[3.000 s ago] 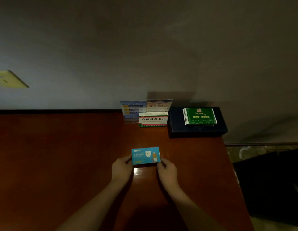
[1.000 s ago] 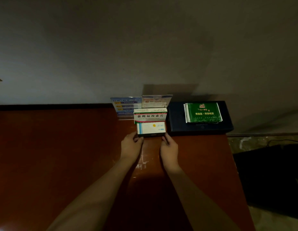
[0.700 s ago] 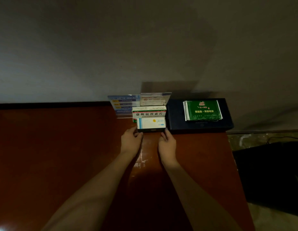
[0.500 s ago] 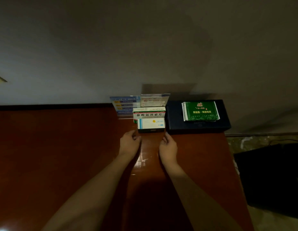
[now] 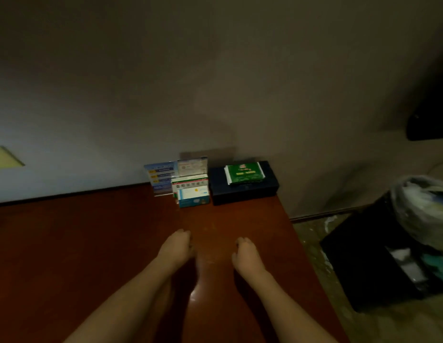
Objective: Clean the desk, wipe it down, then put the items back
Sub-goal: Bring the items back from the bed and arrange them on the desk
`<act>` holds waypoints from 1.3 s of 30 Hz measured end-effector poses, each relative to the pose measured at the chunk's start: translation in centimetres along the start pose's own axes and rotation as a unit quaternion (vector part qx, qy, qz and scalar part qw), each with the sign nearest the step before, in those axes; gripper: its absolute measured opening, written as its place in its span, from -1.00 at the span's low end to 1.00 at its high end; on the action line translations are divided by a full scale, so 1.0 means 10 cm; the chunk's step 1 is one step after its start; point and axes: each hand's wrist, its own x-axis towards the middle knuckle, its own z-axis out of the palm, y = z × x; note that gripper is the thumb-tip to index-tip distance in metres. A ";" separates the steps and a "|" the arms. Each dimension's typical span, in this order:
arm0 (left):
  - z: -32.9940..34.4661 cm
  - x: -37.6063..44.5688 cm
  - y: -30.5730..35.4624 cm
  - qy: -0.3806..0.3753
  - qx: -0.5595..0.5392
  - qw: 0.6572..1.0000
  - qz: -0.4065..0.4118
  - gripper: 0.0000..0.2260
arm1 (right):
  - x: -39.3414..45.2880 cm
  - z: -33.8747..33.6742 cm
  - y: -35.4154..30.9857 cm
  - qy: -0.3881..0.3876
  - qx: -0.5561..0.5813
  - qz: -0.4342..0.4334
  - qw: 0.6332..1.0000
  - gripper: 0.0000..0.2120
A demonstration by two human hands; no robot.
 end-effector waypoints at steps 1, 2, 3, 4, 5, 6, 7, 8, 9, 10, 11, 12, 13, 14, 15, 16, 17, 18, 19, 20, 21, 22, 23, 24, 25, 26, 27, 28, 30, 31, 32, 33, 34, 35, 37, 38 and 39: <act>0.03 -0.06 0.09 -0.003 0.014 1.000 0.024 -0.77 | -0.13 0.00 0.08 0.012 0.002 0.006 1.000 -0.68; 0.07 -0.12 0.19 -0.008 0.026 0.998 0.052 -0.77 | -0.27 -0.01 0.16 0.025 0.008 0.018 0.999 -0.68; 0.11 -0.19 0.30 -0.014 0.039 0.996 0.082 -0.78 | -0.42 -0.01 0.24 0.040 0.017 0.034 0.999 -0.67; 0.17 -0.27 0.39 -0.019 0.052 0.992 0.112 -0.80 | -0.59 0.00 0.33 0.056 0.025 0.051 0.997 -0.67; 0.23 -0.37 0.49 -0.025 0.062 0.988 0.139 -0.82 | -0.78 0.01 0.42 0.075 0.033 0.066 0.994 -0.67; 0.31 -0.47 0.59 -0.031 0.071 0.983 0.167 -0.81 | -0.98 0.05 0.51 0.094 0.039 0.082 0.991 -0.69; 0.39 -0.58 0.70 -0.038 0.079 0.977 0.194 -0.79 | -1.18 0.09 0.59 0.111 0.046 0.100 0.988 -0.70; 0.48 -0.71 0.83 -0.047 0.085 0.970 0.222 -0.78 | -1.39 0.15 0.69 0.123 0.054 0.120 0.984 -0.71; 0.56 -0.86 0.97 -0.059 0.089 0.963 0.248 -0.78 | -1.61 0.21 0.79 0.134 0.063 0.140 0.979 -0.71; 0.64 -1.01 1.12 -0.073 0.092 0.954 0.274 -0.78 | -1.82 0.27 0.89 0.142 0.070 0.159 0.974 -0.71; 0.71 -1.16 1.27 -0.087 0.095 0.944 0.303 -0.78 | -2.01 0.33 0.99 0.152 0.079 0.181 0.969 -0.71; 0.77 -1.31 1.43 -0.100 0.099 0.932 0.334 -0.80 | -2.21 0.38 1.10 0.165 0.089 0.203 0.961 -0.72; 0.83 -1.46 1.58 -0.112 0.104 0.917 0.367 -0.83 | -2.40 0.42 1.20 0.182 0.105 0.227 0.951 -0.73; 0.90 -1.62 1.74 -0.123 0.109 0.901 0.401 -0.86 | -2.61 0.44 1.31 0.202 0.122 0.251 0.939 -0.73; 0.98 -1.79 1.89 -0.136 0.114 0.885 0.431 -0.88 | -2.84 0.47 1.43 0.219 0.132 0.274 0.927 -0.73; 1.07 -1.96 2.04 -0.146 0.122 0.869 0.456 -0.87 | -3.08 0.49 1.53 0.235 0.139 0.296 0.915 -0.73; 1.18 -2.15 2.19 -0.151 0.134 0.854 0.479 -0.85 | -3.33 0.52 1.65 0.247 0.143 0.319 0.904 -0.72; 1.30 -2.32 2.33 -0.153 0.150 0.841 0.497 -0.82 | -3.58 0.55 1.75 0.257 0.149 0.343 0.891 -0.72; 1.43 -2.51 2.47 -0.153 0.169 0.827 0.515 -0.80 | -3.83 0.57 1.86 0.270 0.156 0.367 0.876 -0.71; 1.56 -2.71 2.62 -0.150 0.188 0.810 0.536 -0.77 | -4.09 0.62 1.97 0.285 0.166 0.388 0.861 -0.71; 1.68 -2.94 2.76 -0.147 0.206 0.790 0.559 -0.75 | -4.36 0.66 2.07 0.301 0.174 0.407 0.845 -0.70; 1.80 -3.16 2.90 -0.146 0.221 0.769 0.582 -0.73 | -4.62 0.72 2.16 0.314 0.182 0.424 0.830 -0.70; 1.91 -3.39 3.03 -0.147 0.233 0.748 0.603 -0.71 | -4.88 0.79 2.25 0.327 0.192 0.441 0.814 -0.70; 2.05 -3.65 3.19 -0.151 0.244 0.727 0.624 -0.69 | -5.18 0.86 2.35 0.343 0.199 0.458 0.795 -0.70; 2.18 -3.90 3.32 -0.156 0.252 0.708 0.641 -0.69 | -5.45 0.95 2.44 0.354 0.200 0.475 0.780 -0.70; 2.34 -4.18 3.46 -0.161 0.256 0.690 0.658 -0.69 | -5.76 1.04 2.55 0.361 0.201 0.492 0.766 -0.69; 2.50 -4.46 3.58 -0.167 0.261 0.673 0.672 -0.70 | -6.06 1.16 2.64 0.363 0.204 0.508 0.754 -0.66; 2.65 -4.76 3.68 -0.173 0.266 0.655 0.686 -0.71 | -6.37 1.29 2.74 0.366 0.206 0.525 0.741 -0.65; 2.97 -5.42 3.86 -0.182 0.273 0.612 0.720 -0.72 | -7.01 1.57 2.93 0.379 0.205 0.565 0.704 -0.64; 3.11 -5.73 3.91 -0.185 0.273 0.591 0.736 -0.71 | -7.32 1.72 3.00 0.385 0.207 0.587 0.682 -0.64; 3.24 -6.03 3.95 -0.191 0.274 0.568 0.753 -0.70 | -7.61 1.86 3.06 0.394 0.216 0.605 0.658 -0.64; 3.36 -6.31 3.97 -0.197 0.274 0.543 0.769 -0.70 | -7.88 1.98 3.10 0.405 0.228 0.618 0.635 -0.65; 3.48 -6.56 3.97 -0.201 0.278 0.520 0.782 -0.70 | -8.13 2.08 3.11 0.413 0.237 0.629 0.614 -0.67; 3.60 -6.79 3.98 -0.204 0.282 0.498 0.794 -0.71 | -8.36 2.18 3.12 0.418 0.241 0.644 0.594 -0.70; 3.84 -7.21 4.02 -0.210 0.293 0.454 0.815 -0.69 | -8.76 2.36 3.16 0.425 0.252 0.667 0.558 -0.72; 3.94 -7.41 4.06 -0.214 0.296 0.438 0.821 -0.69 | -8.92 2.44 3.19 0.431 0.259 0.672 0.544 -0.72; 4.03 -7.59 4.11 -0.215 0.301 0.425 0.826 -0.69 | -9.05 2.52 3.23 0.434 0.268 0.677 0.531 -0.72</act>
